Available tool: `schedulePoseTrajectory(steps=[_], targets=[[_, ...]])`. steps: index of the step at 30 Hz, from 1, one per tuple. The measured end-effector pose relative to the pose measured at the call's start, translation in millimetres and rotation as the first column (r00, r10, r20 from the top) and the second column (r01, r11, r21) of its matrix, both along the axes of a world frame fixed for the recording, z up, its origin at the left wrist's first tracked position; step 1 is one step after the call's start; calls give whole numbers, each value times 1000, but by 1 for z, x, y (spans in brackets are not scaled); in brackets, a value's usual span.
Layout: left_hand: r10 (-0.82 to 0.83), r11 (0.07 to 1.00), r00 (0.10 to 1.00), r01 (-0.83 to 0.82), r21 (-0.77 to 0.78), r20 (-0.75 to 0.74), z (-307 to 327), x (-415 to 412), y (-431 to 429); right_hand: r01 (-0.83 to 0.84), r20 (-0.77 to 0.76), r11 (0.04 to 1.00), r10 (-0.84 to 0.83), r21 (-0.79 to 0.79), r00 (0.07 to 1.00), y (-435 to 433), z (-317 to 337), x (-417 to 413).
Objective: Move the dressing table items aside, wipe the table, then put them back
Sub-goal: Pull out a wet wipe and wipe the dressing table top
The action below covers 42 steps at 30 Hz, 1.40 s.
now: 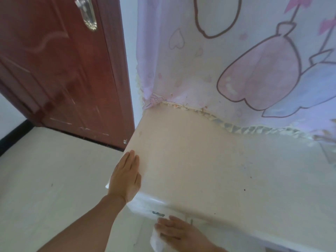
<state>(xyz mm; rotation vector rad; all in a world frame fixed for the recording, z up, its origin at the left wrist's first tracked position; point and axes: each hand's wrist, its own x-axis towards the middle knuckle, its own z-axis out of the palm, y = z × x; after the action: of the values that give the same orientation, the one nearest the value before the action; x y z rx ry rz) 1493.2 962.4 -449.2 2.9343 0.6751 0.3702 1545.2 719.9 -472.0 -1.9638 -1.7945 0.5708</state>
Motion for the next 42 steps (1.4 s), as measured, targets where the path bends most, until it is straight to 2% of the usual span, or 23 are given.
schedulePoseTrajectory(steps=[1, 2, 4, 6, 8, 10, 12, 15, 19, 23, 27, 29, 31, 33, 34, 35, 36, 37, 38, 39, 40, 42], targets=[[-17, 1000, 1000, 17, 8, -21, 3, 0, 3, 85, -48, 990, -80, 115, 996, 4, 19, 2], [-50, 999, 998, 51, 19, -44, 6, -1, 5, 138, -99, 977, -123, 163, 987, 10, 31, 7], [-101, 994, 994, 103, 44, -48, 9, -4, 9, 384, -101, 865, -372, 323, 923, 22, 62, 32], [-114, 991, 993, 115, 62, -15, 6, -5, 14, 487, -44, 805, -504, 338, 863, 33, 78, 72], [-97, 994, 995, 97, 58, 2, 1, -3, 16, 584, -9, 753, -611, 302, 792, 35, 83, 122], [-89, 995, 996, 89, 53, -1, 0, -3, 16, 675, 57, 719, -690, 168, 721, 39, 77, 170], [-79, 996, 997, 78, 48, 12, 0, -4, 16, 700, 117, 712, -701, 58, 703, 45, 64, 202], [-83, 996, 995, 81, 31, 47, -4, -5, 16, 603, 193, 797, -592, -1, 783, 85, 56, 215], [-92, 995, 994, 94, -33, 52, -3, -6, 19, 327, 220, 943, -306, -67, 926, 178, 54, 206], [-43, 995, 993, 51, -80, 107, -1, -6, 15, 120, 255, 992, -105, -46, 961, 209, 47, 186], [29, 993, 995, -18, -114, 97, 5, -6, 13, -136, 128, 991, 134, 2, 983, 157, 40, 142], [57, 992, 997, -50, -117, 58, 6, -7, 13, -323, 49, 944, 320, 66, 946, 123, 40, 110], [65, 993, 997, -61, -102, 42, 5, -8, 13, -391, 95, 912, 381, 125, 920, 93, 24, 88], [46, 997, 999, -45, -69, 19, 5, -10, 14, -534, 274, 830, 483, 160, 832, 65, 16, 82], [27, 998, 1000, -26, -53, 6, 5, -9, 15, -544, 41, 822, 545, 166, 837, 42, 16, 85], [11, 999, 1000, -12, -33, -12, 6, -8, 15, -414, -302, 885, 462, 213, 834, 23, 32, 89], [0, 1000, 1000, 0, -16, -22, 6, -8, 16, -336, -565, 931, 356, 144, 744, 0, 41, 93], [-9, 1000, 1000, 8, -16, -29, 7, -7, 15, -312, -452, 938, 345, 149, 822, -17, 43, 99], [-20, 1000, 999, 19, -21, -33, 8, -6, 15, -324, -293, 943, 333, 80, 896, -23, 47, 106], [-21, 1000, 999, 21, -10, -34, 8, -5, 14, -77, -251, 997, 75, 3, 965, -29, 46, 124], [-23, 1000, 999, 24, 16, -31, 6, -5, 15, 156, -189, 982, -134, 107, 973, -25, 48, 141], [-31, 999, 999, 33, 40, -36, 5, -5, 16, 319, -13, 930, -323, 179, 946, -10, 45, 178]])
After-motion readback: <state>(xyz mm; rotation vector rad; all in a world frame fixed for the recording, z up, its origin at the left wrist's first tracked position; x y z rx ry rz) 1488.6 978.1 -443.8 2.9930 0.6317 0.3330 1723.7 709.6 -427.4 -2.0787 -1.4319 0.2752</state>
